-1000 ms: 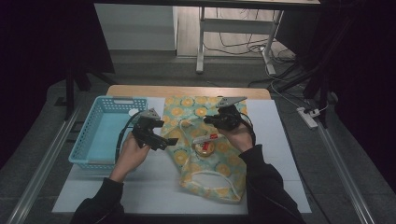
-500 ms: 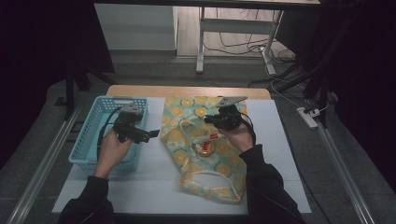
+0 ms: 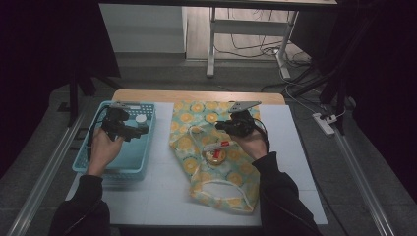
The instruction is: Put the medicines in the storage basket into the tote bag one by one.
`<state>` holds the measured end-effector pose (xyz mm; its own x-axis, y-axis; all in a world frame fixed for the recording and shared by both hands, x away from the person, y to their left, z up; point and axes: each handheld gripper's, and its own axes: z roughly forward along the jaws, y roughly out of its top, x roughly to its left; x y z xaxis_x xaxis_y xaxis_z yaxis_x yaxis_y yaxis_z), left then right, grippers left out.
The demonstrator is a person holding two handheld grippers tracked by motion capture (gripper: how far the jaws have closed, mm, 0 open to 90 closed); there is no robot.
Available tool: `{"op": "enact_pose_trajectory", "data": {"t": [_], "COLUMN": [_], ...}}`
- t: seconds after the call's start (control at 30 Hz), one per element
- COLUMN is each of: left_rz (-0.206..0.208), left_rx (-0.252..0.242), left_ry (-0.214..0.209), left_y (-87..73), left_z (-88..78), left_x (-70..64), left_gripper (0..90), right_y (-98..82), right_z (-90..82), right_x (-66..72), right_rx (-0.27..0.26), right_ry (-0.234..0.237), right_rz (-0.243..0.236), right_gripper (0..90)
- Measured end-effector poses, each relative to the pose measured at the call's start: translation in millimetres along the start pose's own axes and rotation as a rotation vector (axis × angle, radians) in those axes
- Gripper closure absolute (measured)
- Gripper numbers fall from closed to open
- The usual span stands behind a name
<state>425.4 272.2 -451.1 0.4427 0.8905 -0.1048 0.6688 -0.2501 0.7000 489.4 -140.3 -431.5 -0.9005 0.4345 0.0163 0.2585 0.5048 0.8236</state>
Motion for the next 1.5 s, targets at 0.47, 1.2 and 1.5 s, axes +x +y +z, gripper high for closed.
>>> {"op": "enact_pose_trajectory", "data": {"t": [0.47,1.2,1.5], "left_rz": [-0.053,-0.081,-0.036], "left_rx": [0.057,0.152,0.221], "left_ry": [0.055,0.098,0.109], "left_y": [13.9,24.8,23.7], "left_z": [30.4,73.2,84.0], "left_x": [28.8,41.3,37.7], "left_gripper": [0.0,3.5,28.1], "right_y": [0.3,1.1,1.1], "right_z": [-1.0,-4.2,-5.0], "right_x": [-0.5,-1.2,-1.9], "right_rx": [-0.001,-0.011,-0.013], "right_ry": [0.002,0.005,0.005], "right_rz": [0.000,0.000,0.000], "right_gripper": [89.9,89.9,89.9]}}
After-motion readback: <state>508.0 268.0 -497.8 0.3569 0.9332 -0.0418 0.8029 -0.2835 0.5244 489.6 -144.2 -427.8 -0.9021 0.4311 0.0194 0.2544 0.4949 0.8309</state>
